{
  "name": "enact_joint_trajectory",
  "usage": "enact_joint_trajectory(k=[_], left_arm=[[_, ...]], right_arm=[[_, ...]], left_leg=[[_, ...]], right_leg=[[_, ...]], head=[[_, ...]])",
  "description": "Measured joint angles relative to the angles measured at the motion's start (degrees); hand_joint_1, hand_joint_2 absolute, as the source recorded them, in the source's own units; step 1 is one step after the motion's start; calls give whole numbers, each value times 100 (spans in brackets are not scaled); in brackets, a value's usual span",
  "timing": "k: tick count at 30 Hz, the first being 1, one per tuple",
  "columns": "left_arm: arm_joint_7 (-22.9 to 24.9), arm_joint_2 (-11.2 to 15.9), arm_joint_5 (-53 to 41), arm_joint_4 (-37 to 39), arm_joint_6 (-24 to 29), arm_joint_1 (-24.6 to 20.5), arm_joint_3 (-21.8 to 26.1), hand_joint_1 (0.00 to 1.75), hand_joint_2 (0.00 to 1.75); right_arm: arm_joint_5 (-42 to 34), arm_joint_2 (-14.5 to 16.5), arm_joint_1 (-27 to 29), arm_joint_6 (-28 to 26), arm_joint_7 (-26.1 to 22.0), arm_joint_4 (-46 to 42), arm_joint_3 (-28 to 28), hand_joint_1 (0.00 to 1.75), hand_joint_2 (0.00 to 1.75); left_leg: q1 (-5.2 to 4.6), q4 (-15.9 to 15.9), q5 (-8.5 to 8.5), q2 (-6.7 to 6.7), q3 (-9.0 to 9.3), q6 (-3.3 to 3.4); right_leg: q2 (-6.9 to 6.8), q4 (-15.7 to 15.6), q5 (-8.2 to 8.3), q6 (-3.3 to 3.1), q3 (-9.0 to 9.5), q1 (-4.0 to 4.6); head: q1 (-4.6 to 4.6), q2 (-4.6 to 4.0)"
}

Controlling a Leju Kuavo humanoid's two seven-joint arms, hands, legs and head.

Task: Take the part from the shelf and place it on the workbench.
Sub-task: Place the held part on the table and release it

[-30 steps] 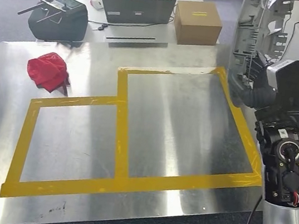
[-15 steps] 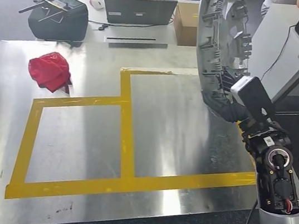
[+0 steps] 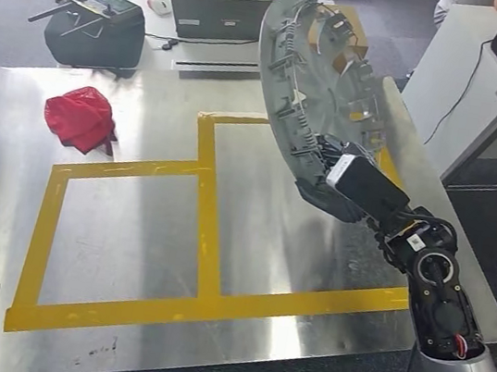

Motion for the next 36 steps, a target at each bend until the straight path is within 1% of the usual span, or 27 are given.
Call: enact_joint_trajectory(k=[5,8,12,17,21,26,32,36], left_arm=[[0,0,0,0,-1,1,0,0,0],[5,0,1,0,0,2,0,0,0],[5,0,21,0,-8,11,0,0,0],[-11,2,62,0,-22,44,4,0,0],[-36,7,99,0,-28,73,22,0,0],[-90,21,126,0,-81,110,62,0,0],[-123,22,139,0,-98,122,121,0,0],[-165,22,159,0,-197,128,140,0,0]], right_arm=[[46,-30,-2,28,2,0,93,175,175],[233,-81,-12,95,21,8,160,175,175],[729,-197,-19,109,2,84,242,175,175],[1107,-392,30,82,-52,256,281,175,175],[1777,-543,191,-50,-140,511,279,175,175],[2495,-730,436,-64,-104,886,251,175,175],[2753,-781,662,-69,-198,1160,158,175,175],[3135,-782,743,186,-219,1203,144,175,175]], left_leg=[[1,-6,0,0,2,0],[1,-8,0,0,2,-1],[0,-8,0,-1,2,-1],[-1,-8,0,-1,2,-1],[-1,-7,-1,-3,2,0],[-1,-8,-1,-4,2,0],[-1,-10,-1,-2,2,0],[0,-12,-1,-2,4,0]], right_leg=[[0,0,0,0,0,0],[0,0,0,-1,0,0],[-2,0,-2,0,0,0],[-2,-1,-3,1,-1,0],[-3,-2,-4,2,0,-1],[-3,-2,-4,3,-1,-1],[-1,-2,-4,2,-4,-1],[-2,-2,-4,2,-3,0]], head=[[-4,0],[-7,0],[-7,0],[-2,0],[1,0],[2,0],[-5,0],[-7,0]])
